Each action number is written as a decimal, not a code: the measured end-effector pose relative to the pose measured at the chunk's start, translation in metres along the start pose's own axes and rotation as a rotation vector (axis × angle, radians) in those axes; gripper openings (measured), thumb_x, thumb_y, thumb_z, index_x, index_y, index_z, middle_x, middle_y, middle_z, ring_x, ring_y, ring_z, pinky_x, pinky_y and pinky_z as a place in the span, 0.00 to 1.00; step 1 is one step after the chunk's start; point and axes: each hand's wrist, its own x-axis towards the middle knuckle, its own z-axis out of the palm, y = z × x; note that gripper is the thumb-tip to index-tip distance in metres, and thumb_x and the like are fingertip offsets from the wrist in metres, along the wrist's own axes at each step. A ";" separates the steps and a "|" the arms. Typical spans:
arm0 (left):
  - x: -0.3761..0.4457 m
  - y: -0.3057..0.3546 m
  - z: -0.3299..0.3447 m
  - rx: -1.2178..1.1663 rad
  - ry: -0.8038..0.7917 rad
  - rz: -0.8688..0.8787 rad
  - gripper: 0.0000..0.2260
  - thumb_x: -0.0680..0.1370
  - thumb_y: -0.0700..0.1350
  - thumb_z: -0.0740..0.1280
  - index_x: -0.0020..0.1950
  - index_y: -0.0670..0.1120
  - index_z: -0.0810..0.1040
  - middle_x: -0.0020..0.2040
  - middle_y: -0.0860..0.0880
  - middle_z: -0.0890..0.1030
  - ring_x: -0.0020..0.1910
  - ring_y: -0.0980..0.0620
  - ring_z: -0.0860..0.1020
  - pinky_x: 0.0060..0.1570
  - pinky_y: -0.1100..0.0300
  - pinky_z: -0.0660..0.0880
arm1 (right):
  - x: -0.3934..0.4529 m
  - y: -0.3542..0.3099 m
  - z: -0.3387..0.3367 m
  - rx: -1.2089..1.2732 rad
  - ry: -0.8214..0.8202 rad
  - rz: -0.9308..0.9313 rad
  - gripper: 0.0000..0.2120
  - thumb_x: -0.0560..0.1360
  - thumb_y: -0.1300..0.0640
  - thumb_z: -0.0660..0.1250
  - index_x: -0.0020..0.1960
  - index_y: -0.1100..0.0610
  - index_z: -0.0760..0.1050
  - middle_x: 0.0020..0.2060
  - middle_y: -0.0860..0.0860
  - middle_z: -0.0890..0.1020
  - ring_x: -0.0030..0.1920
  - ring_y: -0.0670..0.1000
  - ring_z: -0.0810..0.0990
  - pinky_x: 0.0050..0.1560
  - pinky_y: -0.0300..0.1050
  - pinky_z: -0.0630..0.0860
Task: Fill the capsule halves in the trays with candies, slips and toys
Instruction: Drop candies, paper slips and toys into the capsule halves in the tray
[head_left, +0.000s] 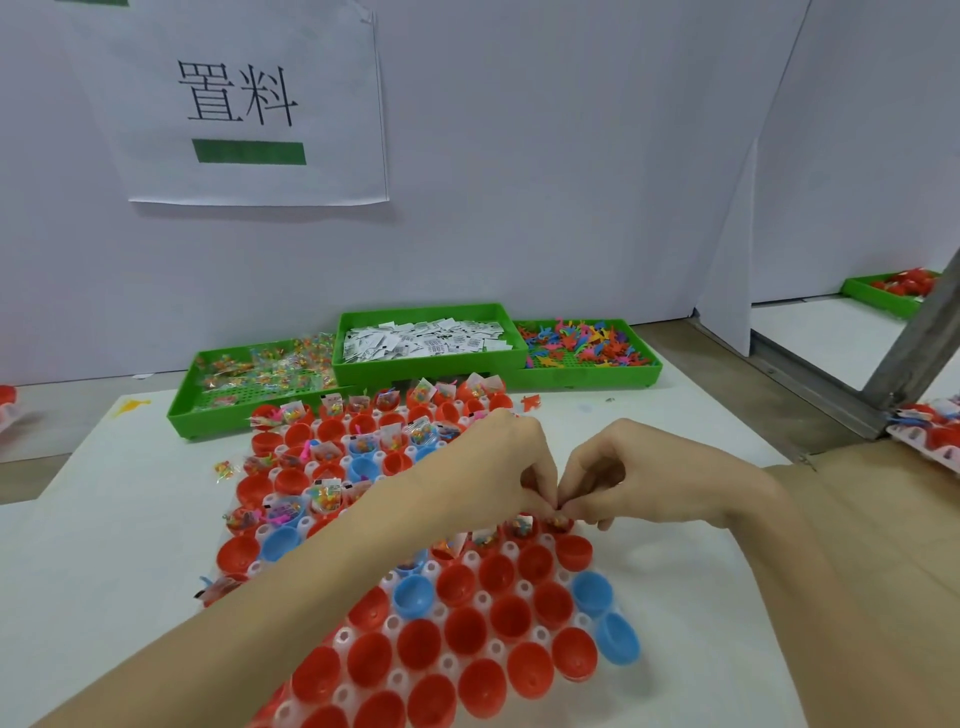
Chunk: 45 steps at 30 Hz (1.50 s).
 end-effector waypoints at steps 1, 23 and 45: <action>0.000 0.000 0.000 0.001 0.000 -0.005 0.04 0.76 0.38 0.76 0.48 0.45 0.90 0.41 0.49 0.87 0.39 0.56 0.81 0.47 0.65 0.78 | 0.001 0.000 0.001 -0.005 0.008 -0.004 0.03 0.76 0.60 0.74 0.47 0.54 0.86 0.41 0.51 0.87 0.39 0.47 0.84 0.45 0.39 0.81; -0.033 -0.041 -0.037 -0.273 0.273 -0.140 0.04 0.75 0.45 0.78 0.49 0.48 0.89 0.41 0.55 0.88 0.40 0.61 0.85 0.47 0.64 0.82 | -0.004 -0.001 -0.007 0.051 0.177 -0.096 0.21 0.69 0.31 0.67 0.45 0.47 0.85 0.38 0.51 0.86 0.36 0.47 0.82 0.40 0.41 0.80; -0.108 -0.262 -0.106 0.269 0.433 -0.747 0.12 0.75 0.38 0.77 0.58 0.40 0.85 0.48 0.43 0.86 0.43 0.50 0.77 0.49 0.59 0.75 | 0.023 -0.020 0.026 0.137 0.336 -0.272 0.14 0.77 0.44 0.64 0.42 0.49 0.86 0.29 0.56 0.81 0.27 0.46 0.76 0.31 0.32 0.72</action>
